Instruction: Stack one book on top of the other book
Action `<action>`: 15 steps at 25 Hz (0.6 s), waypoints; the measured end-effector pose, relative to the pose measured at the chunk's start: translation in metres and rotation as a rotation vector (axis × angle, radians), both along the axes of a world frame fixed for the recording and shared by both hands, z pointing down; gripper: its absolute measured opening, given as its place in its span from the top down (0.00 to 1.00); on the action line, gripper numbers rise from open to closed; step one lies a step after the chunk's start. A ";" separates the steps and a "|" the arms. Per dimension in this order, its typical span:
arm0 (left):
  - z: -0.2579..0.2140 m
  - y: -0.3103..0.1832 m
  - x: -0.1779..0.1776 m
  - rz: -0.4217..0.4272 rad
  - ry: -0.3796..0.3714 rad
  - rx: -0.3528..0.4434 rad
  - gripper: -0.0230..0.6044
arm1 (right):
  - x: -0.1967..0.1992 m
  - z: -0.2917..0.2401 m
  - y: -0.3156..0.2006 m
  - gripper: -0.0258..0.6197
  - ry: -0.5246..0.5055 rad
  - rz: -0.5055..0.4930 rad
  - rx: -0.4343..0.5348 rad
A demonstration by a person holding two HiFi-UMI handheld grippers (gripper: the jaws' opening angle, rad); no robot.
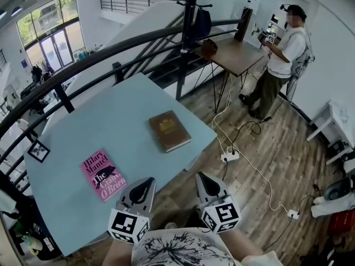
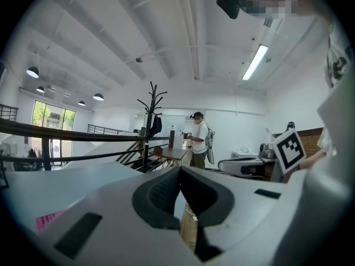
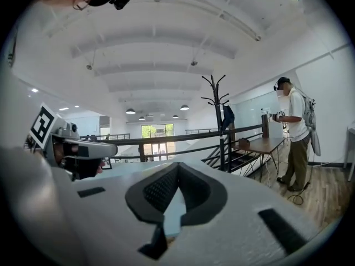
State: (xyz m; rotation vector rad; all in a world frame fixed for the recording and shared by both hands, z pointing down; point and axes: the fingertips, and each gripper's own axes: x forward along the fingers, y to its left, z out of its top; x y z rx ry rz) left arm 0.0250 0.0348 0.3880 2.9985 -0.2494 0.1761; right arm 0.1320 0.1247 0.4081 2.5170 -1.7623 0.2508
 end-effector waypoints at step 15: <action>0.018 -0.112 0.098 -0.330 -0.023 -0.054 0.95 | 0.140 0.031 -0.138 0.97 -0.006 -0.272 -0.064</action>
